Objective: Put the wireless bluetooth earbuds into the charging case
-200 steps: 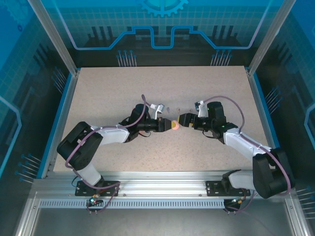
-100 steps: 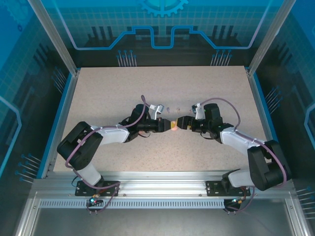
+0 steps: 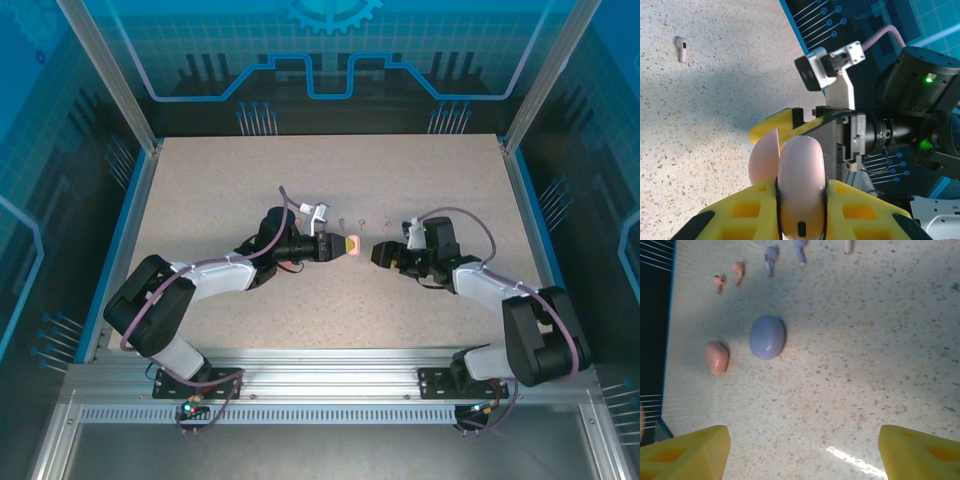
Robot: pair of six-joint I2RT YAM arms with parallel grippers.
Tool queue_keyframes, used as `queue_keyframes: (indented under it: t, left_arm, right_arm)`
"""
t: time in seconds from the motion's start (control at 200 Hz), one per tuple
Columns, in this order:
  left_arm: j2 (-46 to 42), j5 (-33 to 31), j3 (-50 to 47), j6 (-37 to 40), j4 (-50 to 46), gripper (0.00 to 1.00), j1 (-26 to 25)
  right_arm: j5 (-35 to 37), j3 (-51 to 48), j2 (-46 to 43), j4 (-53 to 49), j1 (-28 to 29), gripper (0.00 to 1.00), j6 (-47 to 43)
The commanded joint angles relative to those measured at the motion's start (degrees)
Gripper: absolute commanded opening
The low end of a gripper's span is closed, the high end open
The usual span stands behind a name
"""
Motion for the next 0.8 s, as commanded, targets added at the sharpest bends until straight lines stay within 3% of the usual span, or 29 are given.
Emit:
queue_keyframes:
  t: [0.0,0.045,0.075,0.115,0.4,0.555,0.655,0.75,0.795]
  left_arm:
    - [-1.0,-0.37,-0.11,1.22,2.42,0.0,0.6]
    - [-1.08,-0.45,-0.04,1.09,2.61,0.0,0.57]
    - [-1.09,-0.34,0.05,0.96,2.76,0.0,0.56]
    - [-1.2,-0.33,0.2,0.94,2.88,0.0,0.57]
    - [-1.92,-0.36,0.25,0.12,3.62,0.0,0.62]
    - [-2.36,-0.15,0.67,-0.18,3.66,0.0,0.62]
    - [-2.53,-0.02,0.97,-0.44,3.78,0.0,0.57]
    - [-2.53,-0.08,1.09,-0.94,4.07,0.0,0.58]
    - [-2.63,-0.17,1.13,-1.13,4.27,0.0,0.55]
  right_arm:
    - [-4.66,-0.3,-5.39,-0.54,-0.71,0.78,1.35]
    - [-3.5,0.28,-7.6,-2.74,-0.76,0.84,1.73]
    - [-2.18,0.65,-9.15,-4.38,-0.72,0.98,1.74]
    - [-0.02,0.92,-11.26,-6.49,-0.74,1.0,1.61]
    - [6.8,2.97,-17.39,-14.29,-2.24,1.0,1.12]
    - [2.06,3.17,-13.8,-11.7,-2.82,1.0,1.17]
    - [-4.18,1.68,-9.98,-3.95,-2.97,1.0,3.55]
    - [-8.59,0.28,-6.67,4.64,-2.95,0.89,6.71]
    - [-10.45,-0.22,-5.15,8.18,-2.91,0.79,7.78]
